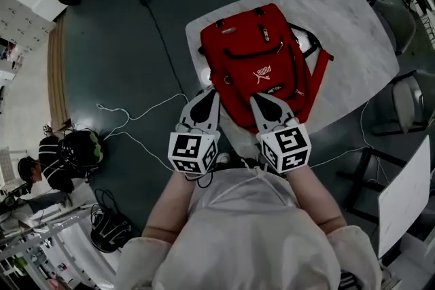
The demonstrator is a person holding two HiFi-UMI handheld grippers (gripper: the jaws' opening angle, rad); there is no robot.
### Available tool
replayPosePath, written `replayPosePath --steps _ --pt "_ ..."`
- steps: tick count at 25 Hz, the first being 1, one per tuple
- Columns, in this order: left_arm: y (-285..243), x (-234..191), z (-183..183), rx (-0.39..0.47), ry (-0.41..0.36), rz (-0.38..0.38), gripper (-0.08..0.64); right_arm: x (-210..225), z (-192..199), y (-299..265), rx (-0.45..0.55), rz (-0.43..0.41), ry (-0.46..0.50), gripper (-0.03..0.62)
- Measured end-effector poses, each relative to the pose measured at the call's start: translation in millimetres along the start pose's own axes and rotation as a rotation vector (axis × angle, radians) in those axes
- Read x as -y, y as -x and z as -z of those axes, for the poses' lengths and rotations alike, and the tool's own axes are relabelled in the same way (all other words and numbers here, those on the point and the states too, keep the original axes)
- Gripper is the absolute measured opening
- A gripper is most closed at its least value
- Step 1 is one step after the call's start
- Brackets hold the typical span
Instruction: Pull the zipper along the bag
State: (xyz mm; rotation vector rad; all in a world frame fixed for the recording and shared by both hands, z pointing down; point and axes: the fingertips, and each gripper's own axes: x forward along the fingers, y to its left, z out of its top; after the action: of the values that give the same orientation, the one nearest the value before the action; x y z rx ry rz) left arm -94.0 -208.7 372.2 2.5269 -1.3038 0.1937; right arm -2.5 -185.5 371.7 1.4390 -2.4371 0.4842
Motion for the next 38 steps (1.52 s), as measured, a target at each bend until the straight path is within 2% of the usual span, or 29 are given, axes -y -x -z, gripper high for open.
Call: replayPosePath --steps 5,11,20,24,38 --pt "16 21 -54 0.087 -0.061 0.005 0.02 -15 -63 23 0.184 -0.037 0.042 0.028" --pt "30 39 -81 0.142 -0.112 -0.004 0.02 -27 -95 45 0.29 -0.048 0.097 0.027" --pt "32 49 -83 0.134 -0.138 -0.002 0.02 -28 -94 53 0.291 -0.057 0.07 0.026" --pt "30 53 -81 0.134 -0.146 0.0 0.02 -33 -91 53 0.291 -0.086 0.081 0.026" --pt "30 45 -74 0.114 -0.127 -0.015 0.02 -41 -83 48 0.268 -0.092 0.104 0.026"
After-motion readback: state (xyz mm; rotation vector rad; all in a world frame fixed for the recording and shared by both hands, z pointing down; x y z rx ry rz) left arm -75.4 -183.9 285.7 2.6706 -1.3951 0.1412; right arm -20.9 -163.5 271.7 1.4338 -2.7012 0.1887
